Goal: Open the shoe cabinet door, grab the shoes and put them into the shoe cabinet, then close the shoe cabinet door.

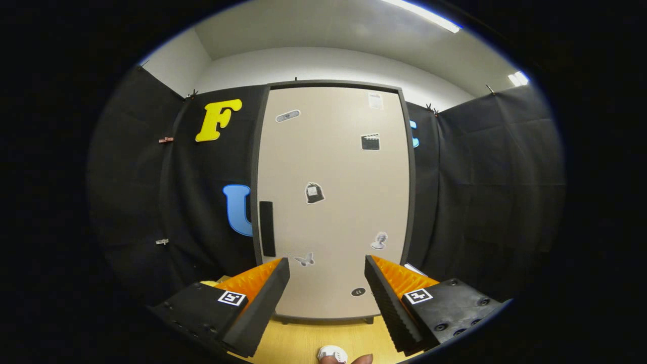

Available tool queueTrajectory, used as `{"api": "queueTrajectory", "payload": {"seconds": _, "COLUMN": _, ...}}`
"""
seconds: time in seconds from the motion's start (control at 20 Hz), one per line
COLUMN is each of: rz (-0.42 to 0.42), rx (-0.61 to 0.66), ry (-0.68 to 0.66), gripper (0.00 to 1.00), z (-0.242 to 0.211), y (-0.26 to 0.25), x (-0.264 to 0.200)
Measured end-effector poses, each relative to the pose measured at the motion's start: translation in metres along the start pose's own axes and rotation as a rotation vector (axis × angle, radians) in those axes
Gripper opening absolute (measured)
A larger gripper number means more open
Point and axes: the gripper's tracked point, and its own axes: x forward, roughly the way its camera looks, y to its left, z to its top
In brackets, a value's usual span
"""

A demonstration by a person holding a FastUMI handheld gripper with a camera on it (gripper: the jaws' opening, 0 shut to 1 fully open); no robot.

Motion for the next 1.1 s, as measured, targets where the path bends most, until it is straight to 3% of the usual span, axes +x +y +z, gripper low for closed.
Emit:
{"api": "queueTrajectory", "payload": {"seconds": 0.4, "rz": 0.053, "rx": -0.002, "ry": 0.028, "gripper": 0.98, "z": -0.011, "y": 0.081, "x": 0.077}}
{"api": "queueTrajectory", "payload": {"seconds": 0.7, "rz": 0.029, "rx": -0.002, "ry": 0.05, "gripper": 0.98, "z": -0.03, "y": 0.106, "x": 0.146}}
{"api": "queueTrajectory", "payload": {"seconds": 0.9, "rz": -0.005, "rx": 0.058, "ry": 0.077, "gripper": 0.83, "z": -0.04, "y": 0.106, "x": 0.179}}
{"api": "queueTrajectory", "payload": {"seconds": 1.0, "rz": -0.01, "rx": 0.083, "ry": 0.1, "gripper": 0.71, "z": -0.046, "y": 0.106, "x": 0.189}}
{"api": "queueTrajectory", "payload": {"seconds": 1.05, "rz": -0.007, "rx": 0.087, "ry": 0.112, "gripper": 0.6, "z": -0.051, "y": 0.108, "x": 0.193}}
{"api": "queueTrajectory", "payload": {"seconds": 1.1, "rz": -0.011, "rx": 0.087, "ry": 0.123, "gripper": 0.56, "z": -0.054, "y": 0.106, "x": 0.197}}
